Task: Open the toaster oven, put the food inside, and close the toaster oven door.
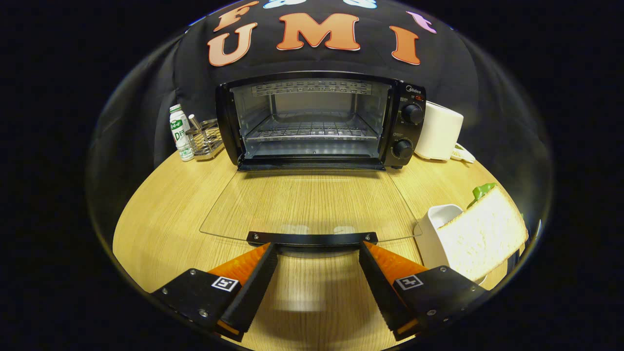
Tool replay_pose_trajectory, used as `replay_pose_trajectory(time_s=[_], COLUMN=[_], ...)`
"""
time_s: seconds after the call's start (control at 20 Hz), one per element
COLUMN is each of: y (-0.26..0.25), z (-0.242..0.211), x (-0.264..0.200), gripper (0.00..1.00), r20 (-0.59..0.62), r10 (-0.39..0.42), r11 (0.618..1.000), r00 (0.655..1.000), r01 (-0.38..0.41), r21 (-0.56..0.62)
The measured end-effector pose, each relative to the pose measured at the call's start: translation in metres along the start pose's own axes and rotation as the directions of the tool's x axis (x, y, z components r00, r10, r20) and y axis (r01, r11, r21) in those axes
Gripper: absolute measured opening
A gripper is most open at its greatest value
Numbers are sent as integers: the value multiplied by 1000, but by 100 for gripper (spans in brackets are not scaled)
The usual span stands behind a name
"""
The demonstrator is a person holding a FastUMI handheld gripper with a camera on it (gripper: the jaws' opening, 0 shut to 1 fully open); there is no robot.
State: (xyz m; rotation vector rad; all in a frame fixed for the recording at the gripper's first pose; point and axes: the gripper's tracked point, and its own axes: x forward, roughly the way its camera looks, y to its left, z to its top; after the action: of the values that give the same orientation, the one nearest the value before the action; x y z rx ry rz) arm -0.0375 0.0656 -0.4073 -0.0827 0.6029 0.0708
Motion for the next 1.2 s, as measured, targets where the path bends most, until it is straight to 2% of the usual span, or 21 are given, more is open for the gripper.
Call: replay_pose_trajectory(time_s=[0.25,0.5,0.75,0.95,1.2], y=[-13,-38,-88,-123,-180], z=[9,32,56,65,60], x=[-9,-31,-56,-79,-82], gripper=[100,100,100,99,98], r20=[-18,-12,-19,-84,-197], r10=[10,69,117,189,161], r11=[999,993,990,981,987], r00=[1000,998,993,978,967], r01=[-9,-68,-115,-184,-153], r21=[50,99,85,55,53])
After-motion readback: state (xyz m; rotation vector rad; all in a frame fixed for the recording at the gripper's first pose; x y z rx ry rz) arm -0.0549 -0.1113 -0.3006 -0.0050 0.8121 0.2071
